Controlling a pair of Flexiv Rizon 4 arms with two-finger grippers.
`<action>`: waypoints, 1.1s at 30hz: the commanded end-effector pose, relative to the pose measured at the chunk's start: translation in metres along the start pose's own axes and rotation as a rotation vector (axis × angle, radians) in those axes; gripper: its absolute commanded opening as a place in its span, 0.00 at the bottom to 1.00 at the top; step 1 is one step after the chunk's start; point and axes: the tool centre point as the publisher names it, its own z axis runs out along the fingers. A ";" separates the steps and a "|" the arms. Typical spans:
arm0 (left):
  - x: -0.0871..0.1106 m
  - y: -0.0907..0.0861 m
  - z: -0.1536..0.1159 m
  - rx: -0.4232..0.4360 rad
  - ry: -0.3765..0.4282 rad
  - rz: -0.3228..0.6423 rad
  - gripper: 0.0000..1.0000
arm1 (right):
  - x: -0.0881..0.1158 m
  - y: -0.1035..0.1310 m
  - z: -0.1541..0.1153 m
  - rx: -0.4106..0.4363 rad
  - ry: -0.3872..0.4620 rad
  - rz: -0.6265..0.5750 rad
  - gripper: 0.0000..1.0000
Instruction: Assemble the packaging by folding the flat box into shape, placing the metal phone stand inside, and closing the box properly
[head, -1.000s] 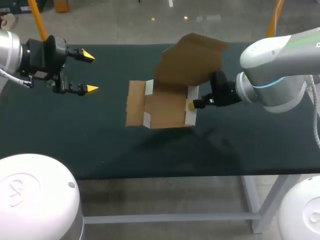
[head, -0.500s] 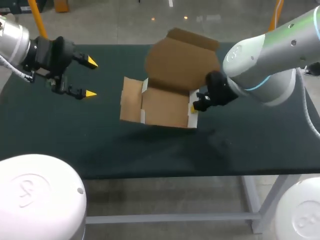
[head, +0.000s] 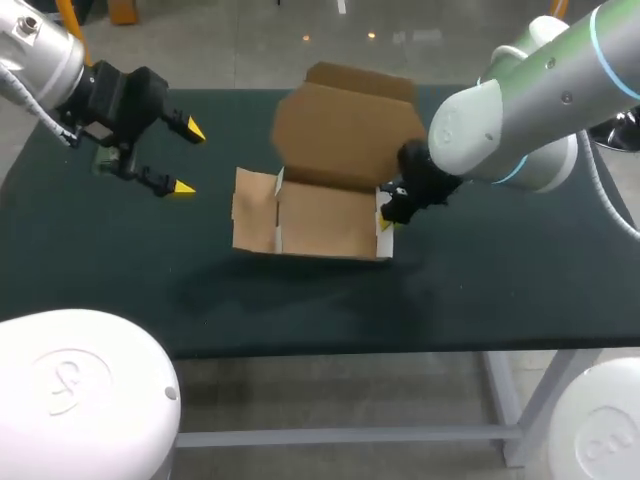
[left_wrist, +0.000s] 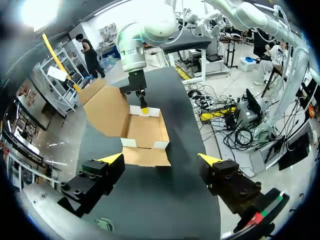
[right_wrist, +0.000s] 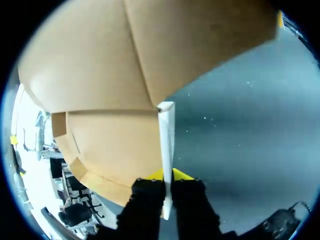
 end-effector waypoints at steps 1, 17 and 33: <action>-0.003 0.000 0.002 0.012 0.025 0.014 1.00 | 0.007 0.003 0.006 0.028 -0.095 0.039 0.00; 0.001 0.027 0.021 -0.035 0.066 -0.084 1.00 | -0.002 -0.020 0.012 0.165 -0.304 0.157 0.00; -0.001 0.025 0.031 -0.036 0.100 -0.074 1.00 | -0.004 -0.029 -0.008 0.253 -0.339 0.138 0.00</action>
